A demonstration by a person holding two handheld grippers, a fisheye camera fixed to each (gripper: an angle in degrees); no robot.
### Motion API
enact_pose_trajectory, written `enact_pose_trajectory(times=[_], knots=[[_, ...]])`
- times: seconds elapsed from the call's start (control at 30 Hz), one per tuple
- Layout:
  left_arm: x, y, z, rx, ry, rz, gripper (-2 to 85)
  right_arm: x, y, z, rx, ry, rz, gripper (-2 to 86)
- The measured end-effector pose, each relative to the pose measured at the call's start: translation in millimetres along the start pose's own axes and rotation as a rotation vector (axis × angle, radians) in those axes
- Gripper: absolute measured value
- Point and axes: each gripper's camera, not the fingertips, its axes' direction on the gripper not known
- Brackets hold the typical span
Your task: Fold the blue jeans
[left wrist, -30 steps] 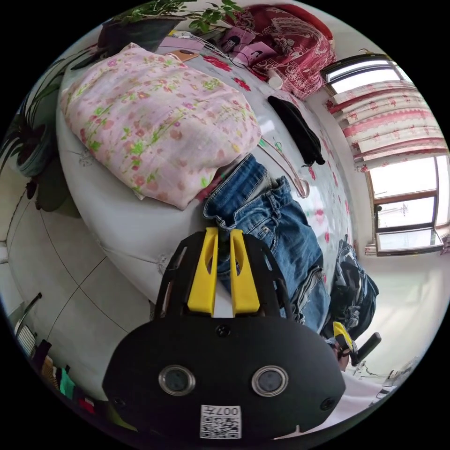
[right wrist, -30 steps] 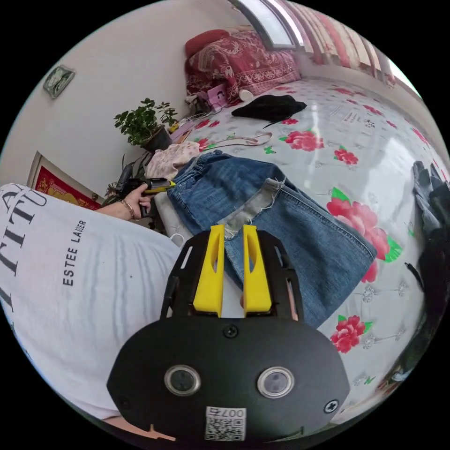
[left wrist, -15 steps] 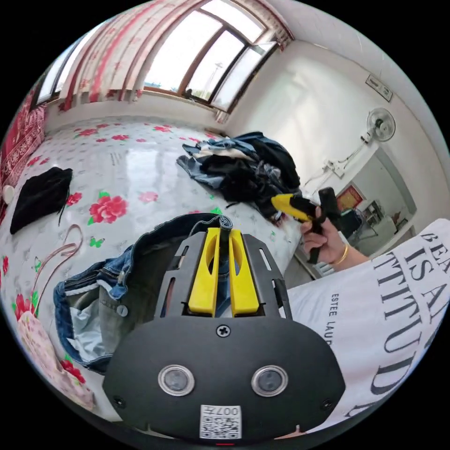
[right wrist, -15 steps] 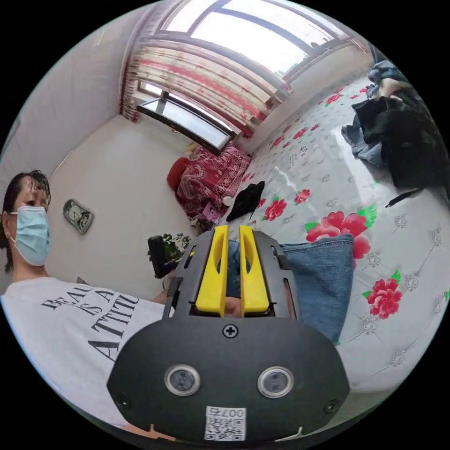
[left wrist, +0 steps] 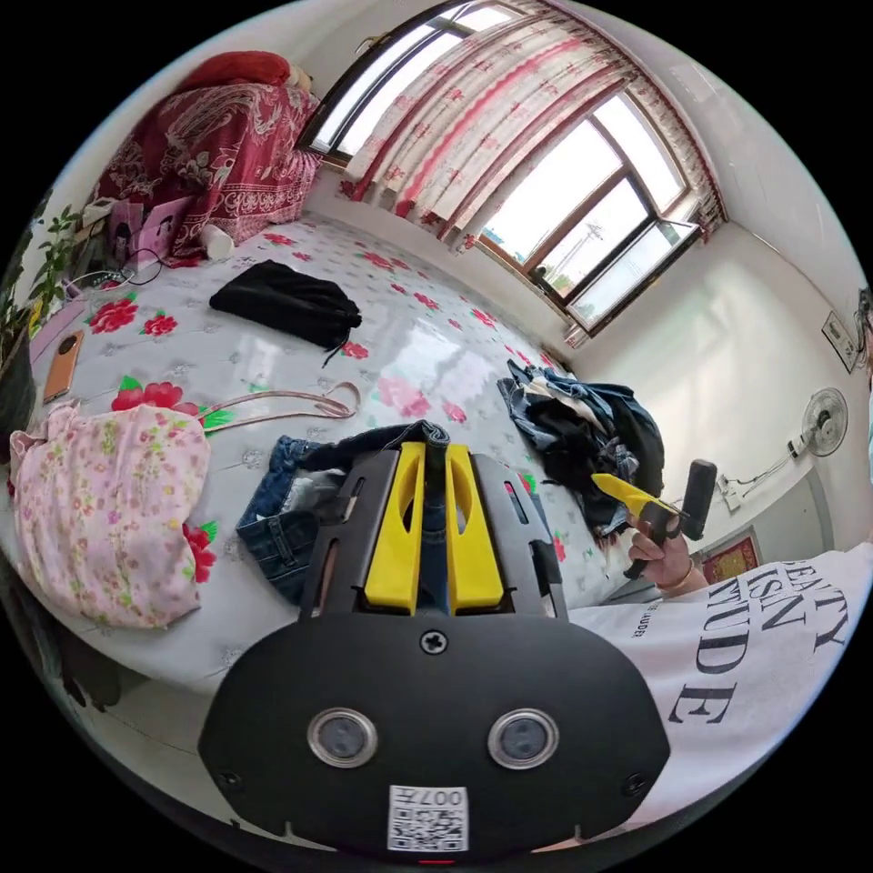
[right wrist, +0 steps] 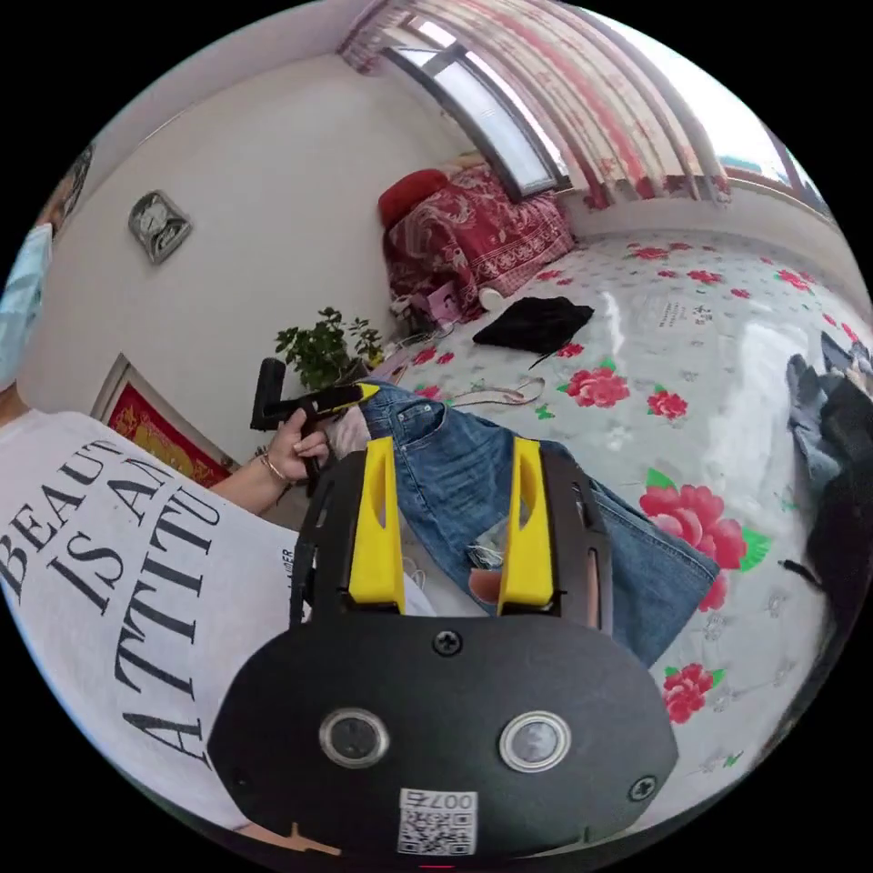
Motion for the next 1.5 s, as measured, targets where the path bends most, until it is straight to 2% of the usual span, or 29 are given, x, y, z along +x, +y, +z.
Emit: enact_pose_trajectory(times=[0.1, 0.17, 0.27, 0.37, 0.43, 0.53, 0.67, 0.77, 0.8, 0.83, 0.9, 1.07, 1.13, 1.17, 1.2, 1.23, 1.3, 1.4, 1.5], knots=[[44.3, -11.8, 26.6, -0.029, 0.122, 0.095, 4.8, -53.6, -50.1, 76.5, -0.169, 0.078, -0.229, 15.4], [64.6, -16.9, 32.6, -0.033, 0.160, 0.154, 5.8, -66.3, -66.4, 118.5, -0.271, 0.133, -0.285, 15.0], [70.5, -16.0, 15.5, 0.016, 0.078, 0.208, 6.6, -51.3, -72.4, 135.8, -0.215, 0.338, -0.163, 11.0], [41.6, -2.3, 8.0, -0.014, -0.114, 0.196, 7.9, -20.3, -70.7, 113.2, -0.148, 0.162, -0.032, 9.6], [6.2, 10.0, 25.0, -0.139, -0.198, 0.164, 10.3, -4.9, -69.6, 103.7, -0.117, 0.141, 0.038, 9.3], [-16.5, 15.3, 53.0, -0.269, -0.228, 0.197, 14.6, 6.0, -72.9, 101.5, -0.102, 0.136, 0.094, 9.1], [-23.4, 4.6, 95.0, -0.351, -0.256, 0.284, 15.8, 8.5, -78.9, 106.1, -0.072, 0.102, 0.145, 9.1], [-25.2, -8.5, 145.6, -0.457, -0.224, 0.318, 14.2, 4.0, -86.3, 111.0, -0.061, 0.091, 0.146, 9.1], [-26.3, -12.7, 161.9, -0.483, -0.280, 0.317, 10.2, 1.1, -90.4, 112.8, -0.059, 0.091, 0.139, 9.2], [-30.1, -17.2, 172.1, -0.498, -0.372, 0.303, 3.7, -0.3, -92.5, 113.7, -0.058, 0.092, 0.136, 9.2], [-42.6, -29.7, 171.1, -0.503, -0.502, 0.231, 0.4, -6.9, -100.4, 116.3, -0.047, 0.098, 0.123, 9.2], [-103.3, -47.5, 84.5, -0.300, -0.560, -0.167, -0.6, -20.4, -114.2, 128.6, -0.030, 0.089, 0.099, 9.2], [-90.2, -46.4, 53.2, -0.136, -0.350, -0.062, -0.2, -26.8, -120.2, 140.0, -0.043, 0.088, 0.071, 9.3], [-82.2, -46.9, 52.3, -0.126, -0.310, -0.017, 0.3, -28.5, -124.6, 147.4, -0.053, 0.090, 0.063, 9.3], [-63.9, -48.8, 57.7, -0.143, -0.259, 0.083, 1.2, -27.1, -128.1, 151.8, -0.049, 0.091, 0.061, 9.2], [-46.2, -50.3, 71.4, -0.194, -0.210, 0.183, 7.6, -25.0, -129.6, 153.0, -0.046, 0.089, 0.065, 9.2], [-23.9, -48.8, 101.4, -0.314, -0.127, 0.319, 13.4, -9.8, -134.2, 151.4, -0.019, 0.086, 0.108, 9.2], [2.5, -39.4, 151.5, -0.456, -0.096, 0.461, 15.8, 13.3, -138.4, 142.7, 0.013, 0.095, 0.171, 9.0], [2.3, -33.1, 192.5, -0.537, -0.227, 0.491, 12.0, 24.9, -143.1, 136.6, 0.025, 0.115, 0.185, 8.9]])
